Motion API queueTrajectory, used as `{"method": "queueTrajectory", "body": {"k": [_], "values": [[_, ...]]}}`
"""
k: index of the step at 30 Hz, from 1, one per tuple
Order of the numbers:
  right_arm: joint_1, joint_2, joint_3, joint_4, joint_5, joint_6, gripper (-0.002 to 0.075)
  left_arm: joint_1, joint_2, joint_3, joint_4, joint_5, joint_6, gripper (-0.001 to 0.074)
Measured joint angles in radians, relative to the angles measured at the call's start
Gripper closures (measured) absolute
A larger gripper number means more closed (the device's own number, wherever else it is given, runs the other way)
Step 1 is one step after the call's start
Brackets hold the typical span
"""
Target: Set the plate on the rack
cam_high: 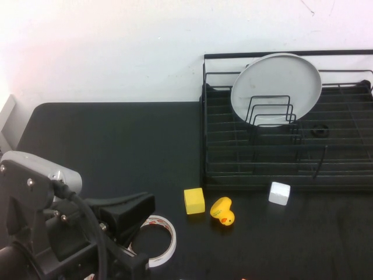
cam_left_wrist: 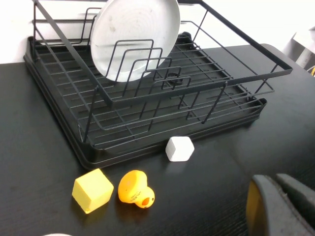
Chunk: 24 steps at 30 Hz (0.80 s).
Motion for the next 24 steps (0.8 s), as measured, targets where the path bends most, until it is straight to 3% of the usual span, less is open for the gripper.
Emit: {"method": "queueTrajectory", "body": {"k": [2,7,24], "values": [[-0.012,0.000,0.037,-0.151,0.026,0.231,0.0726,0.000,0.000,0.000,0.000,0.000,0.000,0.0738],[-0.014,0.002,0.044,-0.309,0.234,0.474,0.0726,0.000,0.000,0.000,0.000,0.000,0.000,0.0738],[-0.015,0.002,0.037,-0.331,0.272,0.511,0.0726,0.000,0.000,0.000,0.000,0.000,-0.004,0.0737]]}}
